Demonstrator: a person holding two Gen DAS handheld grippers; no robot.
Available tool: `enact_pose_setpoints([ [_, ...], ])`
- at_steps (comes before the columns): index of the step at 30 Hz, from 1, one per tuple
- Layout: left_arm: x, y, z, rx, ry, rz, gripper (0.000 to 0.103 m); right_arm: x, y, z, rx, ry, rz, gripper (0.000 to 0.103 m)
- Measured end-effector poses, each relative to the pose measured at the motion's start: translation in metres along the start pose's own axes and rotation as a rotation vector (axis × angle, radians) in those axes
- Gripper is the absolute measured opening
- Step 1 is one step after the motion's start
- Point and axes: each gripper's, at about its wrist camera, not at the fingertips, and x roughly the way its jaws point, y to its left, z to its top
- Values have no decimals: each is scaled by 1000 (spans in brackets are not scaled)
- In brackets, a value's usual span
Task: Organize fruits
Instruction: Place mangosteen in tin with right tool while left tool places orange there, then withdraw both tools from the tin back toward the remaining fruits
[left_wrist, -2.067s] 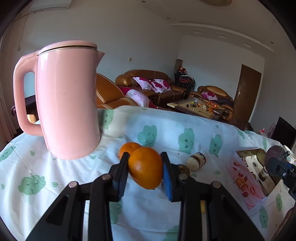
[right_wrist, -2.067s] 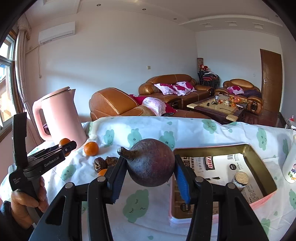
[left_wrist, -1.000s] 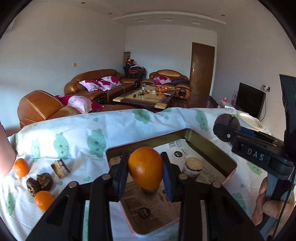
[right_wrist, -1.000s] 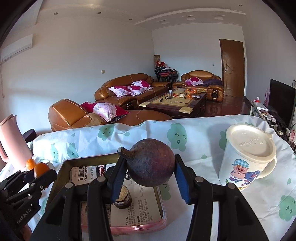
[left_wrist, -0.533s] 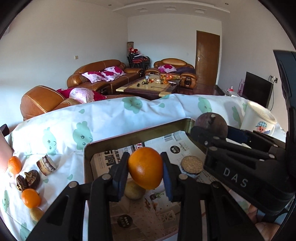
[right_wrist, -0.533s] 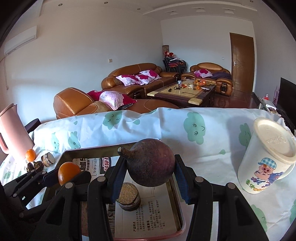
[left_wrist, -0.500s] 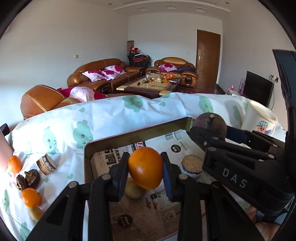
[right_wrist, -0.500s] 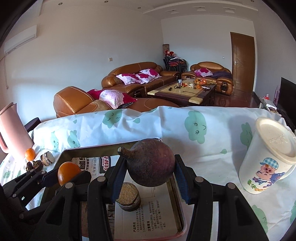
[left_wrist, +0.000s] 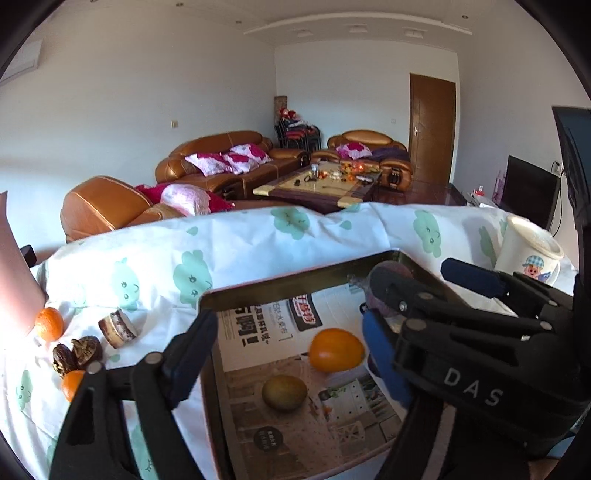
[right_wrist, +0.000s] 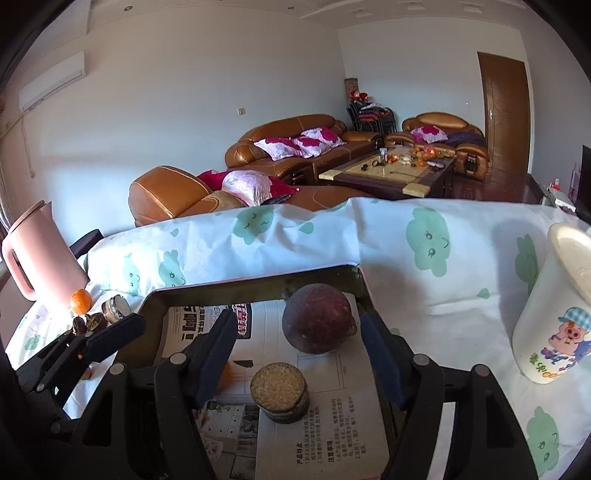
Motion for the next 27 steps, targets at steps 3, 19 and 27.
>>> enact_pose_setpoints([
  [3,-16,-3,-2,13,-86,41,103,-16,2,2,-8,-87,-28,80],
  [19,-26,24,-8,-51,-64,110,103,-31,3,-6,-41,-193,-90,84],
  [27,-31,50,-17,-127,-40,118,103,-39,-4,-12,26,-185,-127,83],
])
